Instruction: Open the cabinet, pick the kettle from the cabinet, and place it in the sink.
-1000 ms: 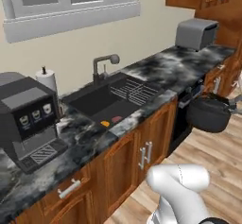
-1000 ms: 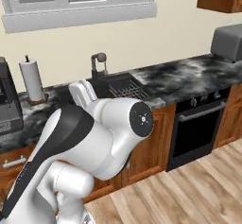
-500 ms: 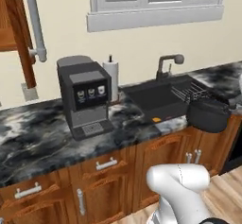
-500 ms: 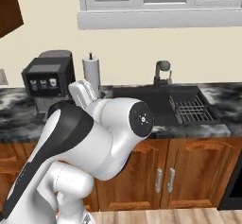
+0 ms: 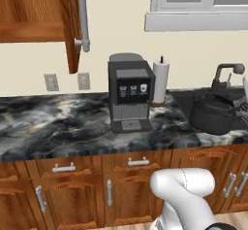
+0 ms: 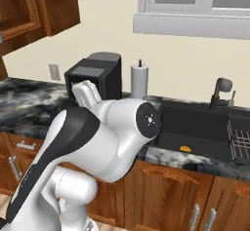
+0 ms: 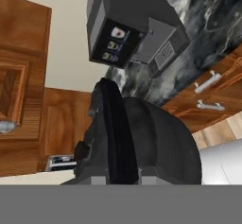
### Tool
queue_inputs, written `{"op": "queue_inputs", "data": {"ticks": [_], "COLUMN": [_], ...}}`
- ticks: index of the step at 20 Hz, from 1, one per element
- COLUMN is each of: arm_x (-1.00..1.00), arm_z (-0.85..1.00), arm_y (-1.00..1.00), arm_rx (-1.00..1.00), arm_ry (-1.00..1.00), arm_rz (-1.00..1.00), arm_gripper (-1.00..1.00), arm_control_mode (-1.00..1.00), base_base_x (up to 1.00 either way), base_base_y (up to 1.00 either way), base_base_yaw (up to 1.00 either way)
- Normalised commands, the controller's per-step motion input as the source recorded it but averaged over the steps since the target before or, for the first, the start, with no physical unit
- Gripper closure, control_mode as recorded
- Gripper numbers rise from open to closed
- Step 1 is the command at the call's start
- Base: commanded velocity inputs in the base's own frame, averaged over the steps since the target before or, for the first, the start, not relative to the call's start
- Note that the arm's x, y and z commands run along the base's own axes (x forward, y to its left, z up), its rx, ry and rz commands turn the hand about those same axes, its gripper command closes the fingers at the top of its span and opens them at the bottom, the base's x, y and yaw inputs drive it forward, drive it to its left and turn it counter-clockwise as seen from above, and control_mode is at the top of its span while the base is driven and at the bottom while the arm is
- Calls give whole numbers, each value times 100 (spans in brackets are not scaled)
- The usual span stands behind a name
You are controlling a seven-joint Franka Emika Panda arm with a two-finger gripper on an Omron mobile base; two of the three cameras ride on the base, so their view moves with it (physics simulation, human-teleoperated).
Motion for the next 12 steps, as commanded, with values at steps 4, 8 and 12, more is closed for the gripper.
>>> {"op": "queue_inputs", "data": {"ticks": [4,8,12], "arm_x": [0,0,0], "arm_z": [0,0,0], "arm_y": [0,0,0], "arm_rx": [0,0,0], "arm_ry": [0,0,0], "arm_rz": [0,0,0], "arm_gripper": [100,100,100], "arm_control_mode": [100,100,100], "base_base_x": [34,27,11], "base_base_y": [-38,-53,-66], "base_base_yaw": [22,7,0]}}
